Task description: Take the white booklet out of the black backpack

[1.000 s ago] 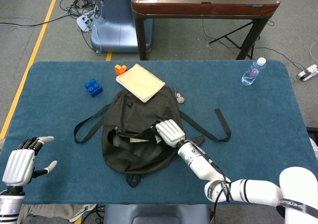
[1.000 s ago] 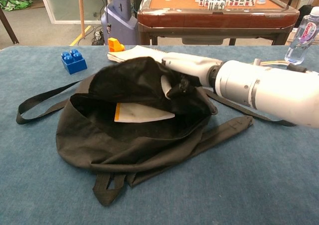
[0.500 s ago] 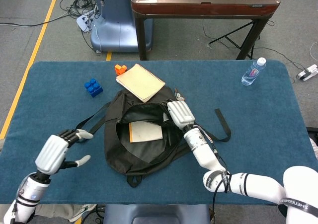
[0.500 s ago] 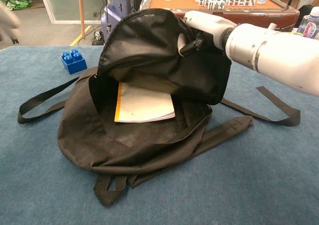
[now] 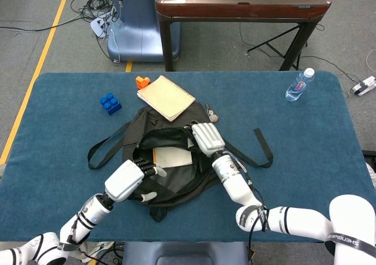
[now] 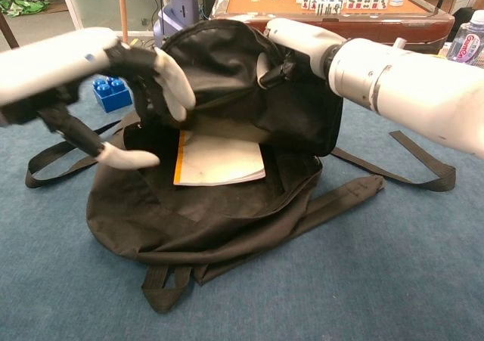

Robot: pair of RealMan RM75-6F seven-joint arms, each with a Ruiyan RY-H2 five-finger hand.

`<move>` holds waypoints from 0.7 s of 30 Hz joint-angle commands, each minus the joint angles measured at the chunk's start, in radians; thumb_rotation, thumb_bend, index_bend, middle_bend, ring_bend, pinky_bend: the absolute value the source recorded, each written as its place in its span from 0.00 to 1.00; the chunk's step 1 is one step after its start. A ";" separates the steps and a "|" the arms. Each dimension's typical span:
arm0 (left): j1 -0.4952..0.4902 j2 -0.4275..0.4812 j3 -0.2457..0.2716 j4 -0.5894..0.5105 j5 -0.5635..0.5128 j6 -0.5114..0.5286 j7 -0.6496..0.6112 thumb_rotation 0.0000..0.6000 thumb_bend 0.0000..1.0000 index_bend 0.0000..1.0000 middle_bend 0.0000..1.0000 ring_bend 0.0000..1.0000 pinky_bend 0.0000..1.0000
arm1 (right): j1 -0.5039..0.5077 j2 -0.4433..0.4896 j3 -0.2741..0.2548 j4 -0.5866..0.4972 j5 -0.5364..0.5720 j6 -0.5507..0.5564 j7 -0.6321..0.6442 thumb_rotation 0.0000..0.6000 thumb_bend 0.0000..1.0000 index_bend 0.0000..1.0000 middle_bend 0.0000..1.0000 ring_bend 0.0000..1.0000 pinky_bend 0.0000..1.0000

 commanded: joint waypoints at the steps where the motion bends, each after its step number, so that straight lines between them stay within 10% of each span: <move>1: -0.042 -0.073 -0.009 0.083 -0.045 -0.051 0.073 1.00 0.22 0.46 0.42 0.40 0.43 | -0.006 0.002 -0.012 -0.009 -0.008 0.006 0.002 1.00 0.85 0.61 0.42 0.26 0.32; 21: -0.111 -0.307 -0.063 0.350 -0.347 -0.135 0.379 1.00 0.21 0.38 0.42 0.38 0.43 | 0.000 0.018 0.010 0.049 0.068 -0.043 0.036 1.00 0.85 0.61 0.42 0.26 0.32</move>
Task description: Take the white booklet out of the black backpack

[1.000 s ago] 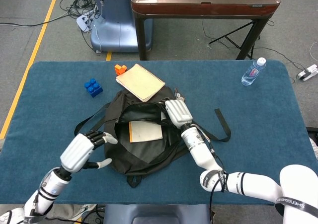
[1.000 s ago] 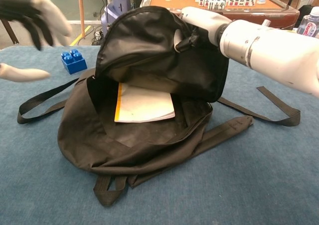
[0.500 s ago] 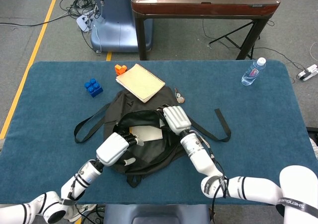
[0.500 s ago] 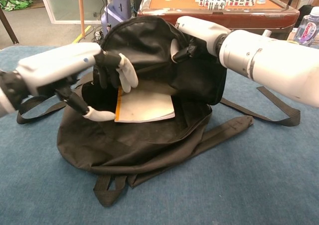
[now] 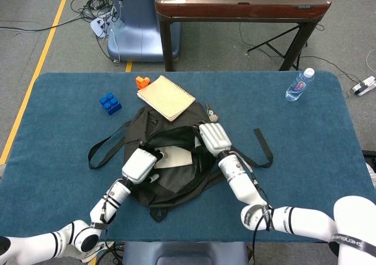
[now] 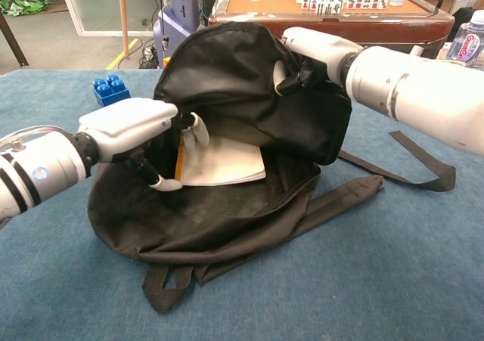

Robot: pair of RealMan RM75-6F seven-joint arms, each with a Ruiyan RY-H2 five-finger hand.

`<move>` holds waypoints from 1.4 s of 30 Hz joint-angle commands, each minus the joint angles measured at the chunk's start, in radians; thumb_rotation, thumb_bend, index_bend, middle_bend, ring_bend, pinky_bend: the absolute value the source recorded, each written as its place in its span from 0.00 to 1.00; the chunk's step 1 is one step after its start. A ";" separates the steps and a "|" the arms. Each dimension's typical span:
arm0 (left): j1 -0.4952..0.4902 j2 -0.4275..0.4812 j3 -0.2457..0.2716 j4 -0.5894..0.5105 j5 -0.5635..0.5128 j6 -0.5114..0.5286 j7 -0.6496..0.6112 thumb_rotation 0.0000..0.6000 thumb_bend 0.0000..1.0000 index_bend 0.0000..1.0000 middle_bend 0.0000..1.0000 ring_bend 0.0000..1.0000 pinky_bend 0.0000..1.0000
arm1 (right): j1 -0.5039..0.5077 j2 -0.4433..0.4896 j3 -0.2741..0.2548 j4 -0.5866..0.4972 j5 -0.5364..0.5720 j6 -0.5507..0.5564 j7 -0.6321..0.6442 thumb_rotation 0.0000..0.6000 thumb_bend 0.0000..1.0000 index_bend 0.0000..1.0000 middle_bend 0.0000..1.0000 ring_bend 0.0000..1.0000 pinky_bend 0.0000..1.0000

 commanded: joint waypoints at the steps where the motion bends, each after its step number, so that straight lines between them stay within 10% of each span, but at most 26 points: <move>1: -0.008 -0.021 -0.002 0.025 -0.019 0.007 0.009 1.00 0.21 0.38 0.42 0.38 0.43 | 0.024 -0.005 0.037 0.032 0.069 -0.040 0.010 1.00 0.85 0.61 0.42 0.26 0.32; 16: -0.023 -0.050 0.026 0.080 -0.022 0.039 -0.002 1.00 0.21 0.38 0.42 0.38 0.43 | 0.178 -0.053 0.132 0.203 0.360 -0.154 -0.019 1.00 0.85 0.61 0.42 0.26 0.32; 42: -0.059 -0.128 0.017 0.203 -0.121 0.015 0.113 1.00 0.21 0.38 0.42 0.38 0.43 | 0.189 -0.053 0.094 0.233 0.384 -0.160 0.018 1.00 0.85 0.61 0.42 0.26 0.32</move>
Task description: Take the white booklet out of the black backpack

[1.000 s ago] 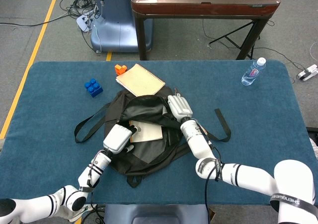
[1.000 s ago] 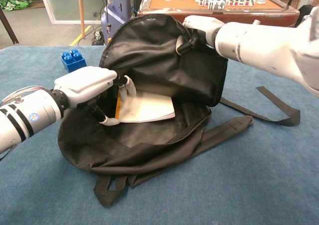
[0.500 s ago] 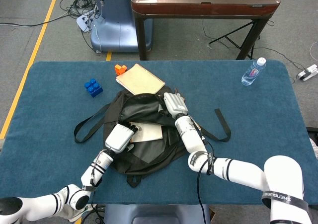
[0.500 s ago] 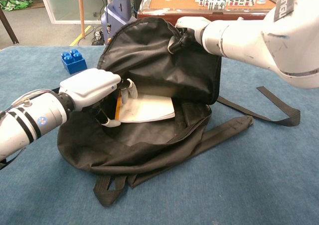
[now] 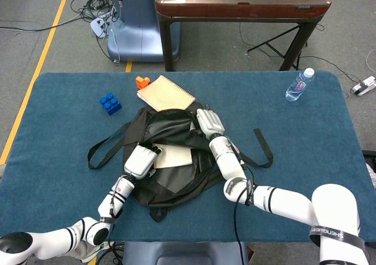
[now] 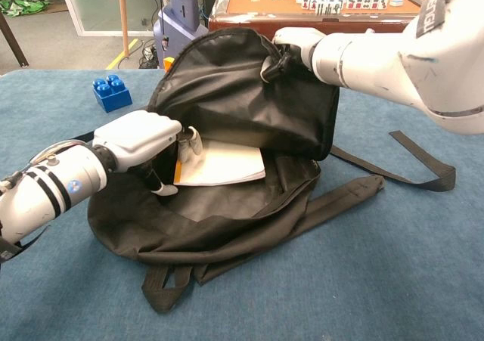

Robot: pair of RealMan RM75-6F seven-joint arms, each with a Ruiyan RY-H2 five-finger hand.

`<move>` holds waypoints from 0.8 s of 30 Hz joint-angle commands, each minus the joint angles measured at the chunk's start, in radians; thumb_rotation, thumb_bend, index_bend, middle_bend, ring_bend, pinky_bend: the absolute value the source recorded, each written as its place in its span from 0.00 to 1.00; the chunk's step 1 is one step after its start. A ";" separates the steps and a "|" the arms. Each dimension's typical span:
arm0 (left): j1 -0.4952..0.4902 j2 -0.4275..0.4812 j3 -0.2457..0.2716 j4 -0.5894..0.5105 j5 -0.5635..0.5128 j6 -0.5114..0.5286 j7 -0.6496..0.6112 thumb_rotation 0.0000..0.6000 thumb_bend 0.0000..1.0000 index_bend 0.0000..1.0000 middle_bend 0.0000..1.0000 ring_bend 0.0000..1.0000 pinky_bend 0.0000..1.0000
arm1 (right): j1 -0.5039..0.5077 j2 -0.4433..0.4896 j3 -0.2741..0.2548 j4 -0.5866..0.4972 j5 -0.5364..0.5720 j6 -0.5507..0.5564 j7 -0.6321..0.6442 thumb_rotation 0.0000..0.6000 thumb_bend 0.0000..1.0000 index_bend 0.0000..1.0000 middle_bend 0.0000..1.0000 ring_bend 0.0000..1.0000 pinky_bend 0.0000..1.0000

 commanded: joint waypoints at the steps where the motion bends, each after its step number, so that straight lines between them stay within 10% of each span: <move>1: -0.003 -0.006 -0.005 0.006 -0.007 0.002 0.004 1.00 0.21 0.38 0.42 0.38 0.43 | -0.004 0.000 -0.004 0.002 -0.002 -0.004 0.008 1.00 0.85 0.61 0.42 0.26 0.32; 14: -0.016 -0.051 -0.026 0.047 -0.040 0.012 -0.019 1.00 0.21 0.43 0.42 0.38 0.43 | -0.008 0.002 -0.012 0.021 -0.006 -0.011 0.026 1.00 0.84 0.61 0.42 0.27 0.32; 24: -0.016 -0.111 -0.023 0.151 0.021 0.081 -0.156 1.00 0.38 0.60 0.59 0.49 0.46 | -0.008 0.000 -0.012 0.039 0.000 -0.022 0.040 1.00 0.83 0.61 0.42 0.26 0.32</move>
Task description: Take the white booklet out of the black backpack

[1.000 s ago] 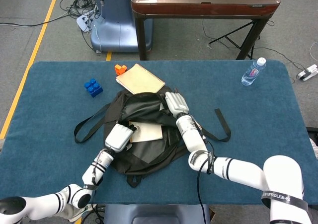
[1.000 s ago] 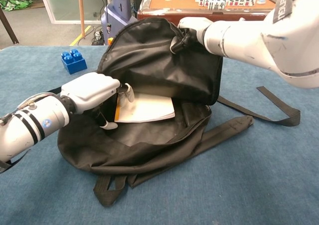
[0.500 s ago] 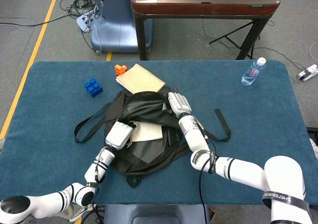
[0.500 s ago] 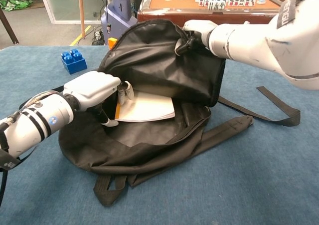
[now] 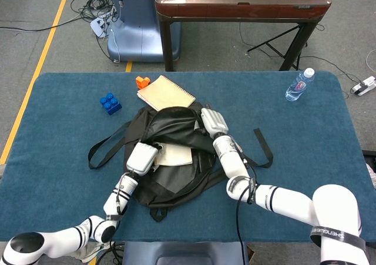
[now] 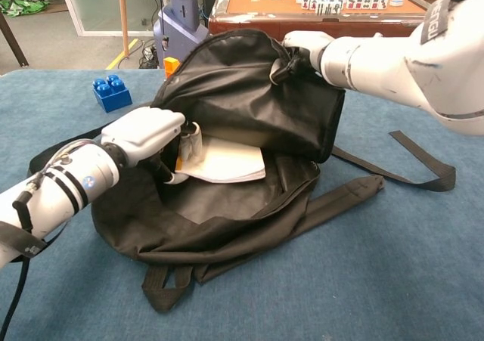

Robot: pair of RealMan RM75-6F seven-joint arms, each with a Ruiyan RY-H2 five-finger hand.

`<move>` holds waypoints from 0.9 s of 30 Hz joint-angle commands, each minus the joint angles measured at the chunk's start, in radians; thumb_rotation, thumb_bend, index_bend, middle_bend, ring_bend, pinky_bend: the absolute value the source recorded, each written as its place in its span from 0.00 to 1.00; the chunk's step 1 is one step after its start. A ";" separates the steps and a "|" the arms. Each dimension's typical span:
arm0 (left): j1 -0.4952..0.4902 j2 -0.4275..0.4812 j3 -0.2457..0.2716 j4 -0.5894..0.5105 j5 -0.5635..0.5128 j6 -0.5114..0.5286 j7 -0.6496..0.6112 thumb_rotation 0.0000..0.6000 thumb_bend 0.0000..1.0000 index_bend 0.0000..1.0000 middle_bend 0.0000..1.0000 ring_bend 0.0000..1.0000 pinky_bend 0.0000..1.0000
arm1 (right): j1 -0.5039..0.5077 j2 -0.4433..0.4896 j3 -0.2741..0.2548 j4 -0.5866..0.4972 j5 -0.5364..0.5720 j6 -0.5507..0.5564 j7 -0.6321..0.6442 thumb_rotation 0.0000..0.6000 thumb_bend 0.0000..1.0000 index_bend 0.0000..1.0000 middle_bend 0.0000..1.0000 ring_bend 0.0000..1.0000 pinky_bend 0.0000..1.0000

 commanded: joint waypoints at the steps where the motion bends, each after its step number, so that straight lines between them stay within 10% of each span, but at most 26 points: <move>1: 0.002 -0.029 0.000 0.048 0.030 0.039 -0.058 1.00 0.40 0.62 0.61 0.50 0.47 | 0.000 0.000 0.002 0.004 0.002 -0.003 0.004 1.00 0.83 0.61 0.42 0.26 0.32; 27: 0.068 -0.003 0.008 0.116 0.231 0.414 -0.494 1.00 0.57 0.79 0.83 0.69 0.65 | -0.017 0.015 0.006 0.028 0.023 -0.019 0.037 1.00 0.80 0.61 0.42 0.26 0.32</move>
